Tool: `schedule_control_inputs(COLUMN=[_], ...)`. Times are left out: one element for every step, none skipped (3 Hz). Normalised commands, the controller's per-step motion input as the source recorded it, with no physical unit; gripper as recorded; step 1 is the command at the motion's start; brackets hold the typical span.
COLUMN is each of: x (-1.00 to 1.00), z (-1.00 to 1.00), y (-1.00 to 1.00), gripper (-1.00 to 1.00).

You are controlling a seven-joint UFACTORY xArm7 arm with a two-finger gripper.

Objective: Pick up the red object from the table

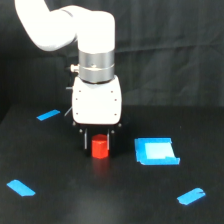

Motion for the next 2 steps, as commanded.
schedule_control_inputs(x=[0.01,-0.02], z=[0.32,0.78], y=[-0.01,0.13], gripper=[-0.98,-0.99])
